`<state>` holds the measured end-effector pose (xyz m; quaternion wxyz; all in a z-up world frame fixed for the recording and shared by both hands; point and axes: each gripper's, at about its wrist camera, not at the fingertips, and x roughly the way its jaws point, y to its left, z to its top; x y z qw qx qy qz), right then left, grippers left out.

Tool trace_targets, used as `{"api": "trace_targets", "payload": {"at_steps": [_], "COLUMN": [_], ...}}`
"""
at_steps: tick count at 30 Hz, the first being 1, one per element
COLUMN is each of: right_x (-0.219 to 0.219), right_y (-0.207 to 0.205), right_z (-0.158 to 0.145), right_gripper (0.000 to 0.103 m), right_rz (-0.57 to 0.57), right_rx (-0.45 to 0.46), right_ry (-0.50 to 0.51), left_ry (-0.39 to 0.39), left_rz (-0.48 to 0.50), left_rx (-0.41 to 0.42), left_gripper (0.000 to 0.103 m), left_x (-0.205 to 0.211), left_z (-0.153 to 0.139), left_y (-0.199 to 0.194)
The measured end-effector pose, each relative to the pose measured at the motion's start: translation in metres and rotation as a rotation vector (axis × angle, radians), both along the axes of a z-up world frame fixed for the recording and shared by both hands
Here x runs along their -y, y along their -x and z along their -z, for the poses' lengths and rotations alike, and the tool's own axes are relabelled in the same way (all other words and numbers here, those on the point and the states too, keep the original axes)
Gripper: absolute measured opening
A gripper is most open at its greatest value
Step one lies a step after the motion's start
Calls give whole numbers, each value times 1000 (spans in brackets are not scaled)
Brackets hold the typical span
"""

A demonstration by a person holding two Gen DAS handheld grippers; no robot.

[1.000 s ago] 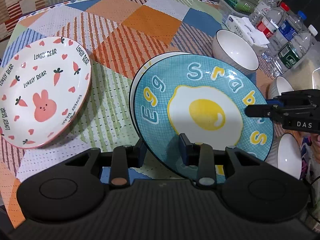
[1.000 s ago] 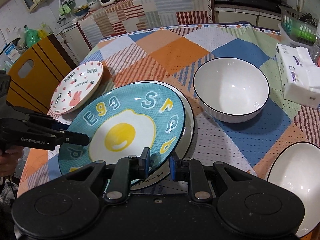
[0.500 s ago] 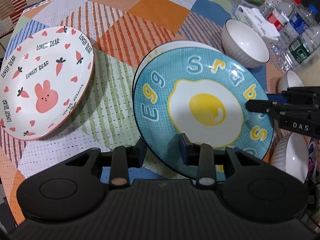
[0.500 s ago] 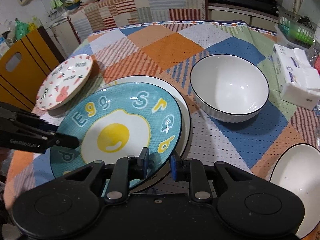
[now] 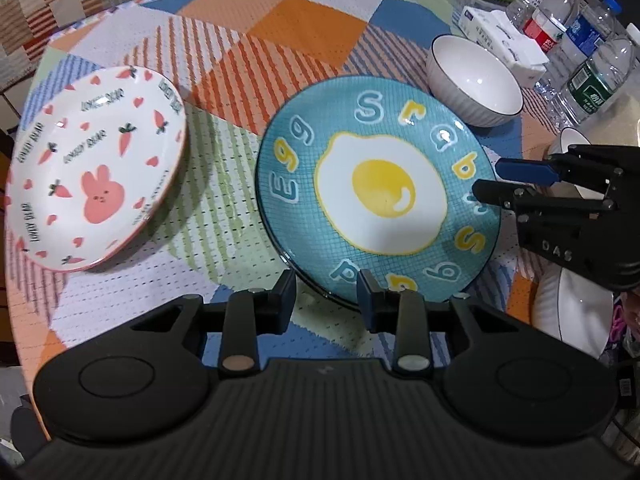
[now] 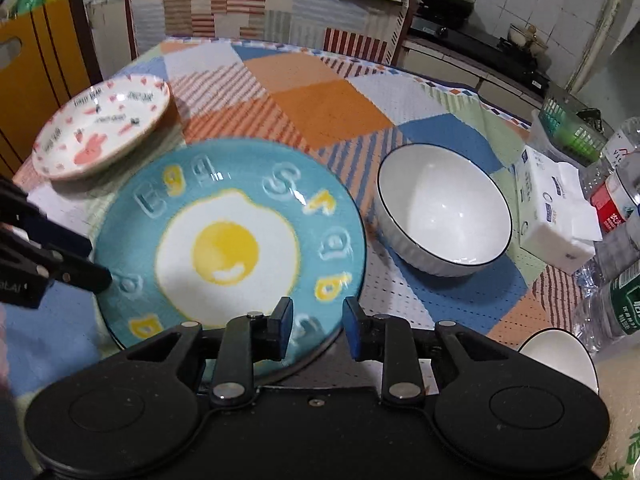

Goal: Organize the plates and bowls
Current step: 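Move both grippers over to the white LOVELY BEAR bunny plate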

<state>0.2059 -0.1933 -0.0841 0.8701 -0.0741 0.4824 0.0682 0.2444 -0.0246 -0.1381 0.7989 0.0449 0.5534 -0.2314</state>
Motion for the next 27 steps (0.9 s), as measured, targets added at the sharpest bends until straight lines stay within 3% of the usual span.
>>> {"api": "trace_targets", "payload": {"at_steps": [4, 7, 9, 13, 18, 23, 27], "right_x": [-1, 6, 6, -12, -43, -81, -99], "right_y": [6, 16, 24, 34, 33, 11, -10], "right_z": [-23, -47, -60, -87, -105, -128, -145], "right_gripper": [32, 32, 32, 33, 47, 62, 77], "right_rz": [29, 82, 75, 6, -85, -189, -269], "right_rx": [13, -15, -9, 31, 72, 119, 138], "right_ry": [-81, -245, -294, -268, -275, -124, -106], "left_ry": [-1, 18, 32, 51, 47, 33, 22], "left_rz": [10, -9, -23, -53, -87, -75, -74], "left_rx": [25, 39, 54, 78, 111, 241, 339], "left_gripper": [32, 32, 32, 33, 42, 51, 63], "left_x": [-8, -22, -33, -54, -77, -95, -110], "left_z": [-18, -32, -41, -57, -69, -87, -98], "left_y": [11, 18, 23, 32, 38, 40, 33]}}
